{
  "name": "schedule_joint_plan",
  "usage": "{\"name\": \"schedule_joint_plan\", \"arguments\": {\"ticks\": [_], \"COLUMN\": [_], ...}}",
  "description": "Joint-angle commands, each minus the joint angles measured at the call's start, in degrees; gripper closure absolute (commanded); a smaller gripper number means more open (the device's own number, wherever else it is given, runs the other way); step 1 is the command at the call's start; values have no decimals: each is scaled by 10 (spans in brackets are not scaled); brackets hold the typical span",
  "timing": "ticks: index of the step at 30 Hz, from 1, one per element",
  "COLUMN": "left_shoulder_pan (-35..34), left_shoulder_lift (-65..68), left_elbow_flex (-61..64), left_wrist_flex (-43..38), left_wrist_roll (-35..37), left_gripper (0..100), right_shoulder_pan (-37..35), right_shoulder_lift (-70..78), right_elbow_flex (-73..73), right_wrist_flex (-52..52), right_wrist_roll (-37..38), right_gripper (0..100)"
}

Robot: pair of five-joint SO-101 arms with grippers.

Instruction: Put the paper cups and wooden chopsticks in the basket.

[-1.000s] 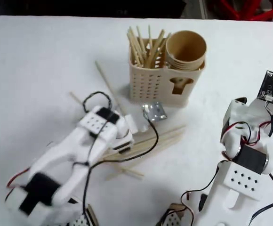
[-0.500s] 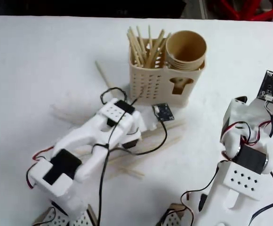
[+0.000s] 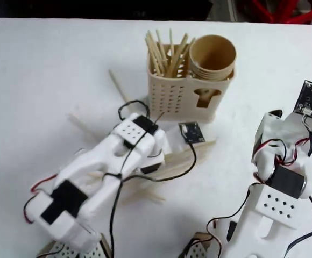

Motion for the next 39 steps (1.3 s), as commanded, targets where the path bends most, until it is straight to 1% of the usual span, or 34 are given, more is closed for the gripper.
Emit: {"name": "schedule_joint_plan", "arguments": {"ticks": [1, 6, 13, 23, 30, 34, 39], "left_shoulder_pan": [12, 11, 11, 11, 12, 12, 13], "left_shoulder_lift": [-89, -166, -238, -256, -253, -253, -252], "left_elbow_flex": [-13, -18, -55, -198, -322, -375, -386], "left_wrist_flex": [32, 69, 71, 71, 66, 29, -70], "left_wrist_roll": [18, 20, 55, 107, 119, 119, 119], "left_gripper": [977, 977, 977, 977, 977, 977, 977], "right_shoulder_pan": [-5, -5, -5, -5, -5, -5, -5], "right_shoulder_lift": [-7, -7, -7, -7, -7, -7, -7], "right_elbow_flex": [-4, -4, -4, -4, -4, -4, -4], "right_wrist_flex": [-12, -12, -12, -12, -12, -12, -12], "right_wrist_roll": [1, 1, 1, 1, 1, 1, 1], "right_gripper": [797, 797, 797, 797, 797, 797, 797]}}
